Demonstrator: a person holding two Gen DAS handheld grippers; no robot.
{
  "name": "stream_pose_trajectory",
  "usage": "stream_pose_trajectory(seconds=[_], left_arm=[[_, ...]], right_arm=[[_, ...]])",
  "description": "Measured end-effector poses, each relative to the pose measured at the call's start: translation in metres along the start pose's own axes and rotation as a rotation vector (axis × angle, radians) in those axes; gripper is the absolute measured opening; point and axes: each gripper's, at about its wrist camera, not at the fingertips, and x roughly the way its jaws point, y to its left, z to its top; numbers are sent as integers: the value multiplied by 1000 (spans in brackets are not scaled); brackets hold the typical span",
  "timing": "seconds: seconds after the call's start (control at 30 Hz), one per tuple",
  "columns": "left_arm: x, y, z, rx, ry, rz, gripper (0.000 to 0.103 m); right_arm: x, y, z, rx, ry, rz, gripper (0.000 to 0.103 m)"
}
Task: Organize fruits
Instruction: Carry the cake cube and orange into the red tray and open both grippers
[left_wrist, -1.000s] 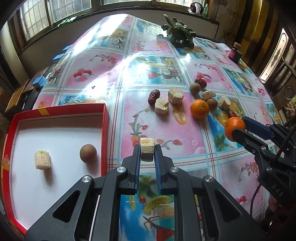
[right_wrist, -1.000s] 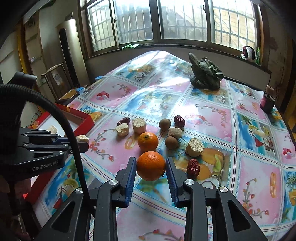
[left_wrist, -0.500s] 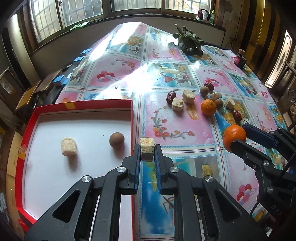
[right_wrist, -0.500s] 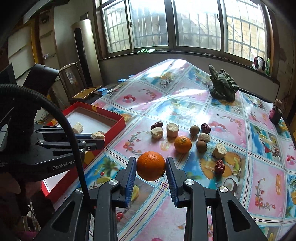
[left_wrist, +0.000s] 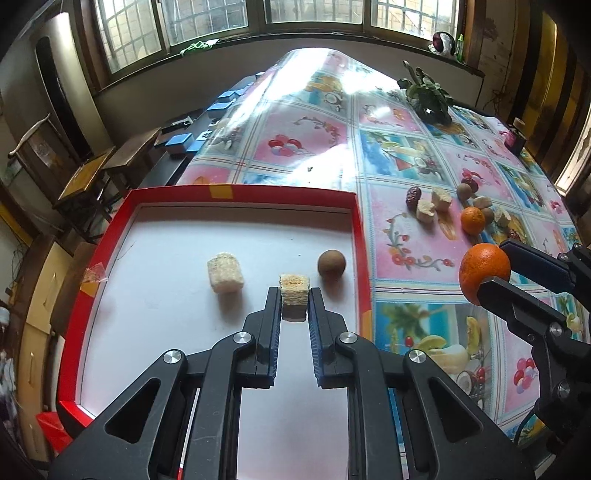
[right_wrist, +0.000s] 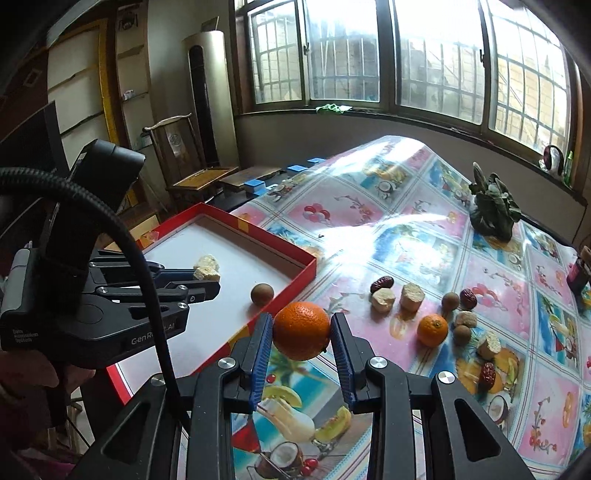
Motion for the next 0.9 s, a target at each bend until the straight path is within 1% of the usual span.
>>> stream_pose_trajectory(seconds=[0.43,0.7,0.9], left_arm=[[12,44,-6,-75,30,40,14],[24,60,-11,-108,67,32,14],[30,62,-11,-125,79,42,14]], right_arm=[[32,41,20,-71,32,92,31],[68,62,21,-101,98,146,31],[95,63,15,-91,149,156,31]])
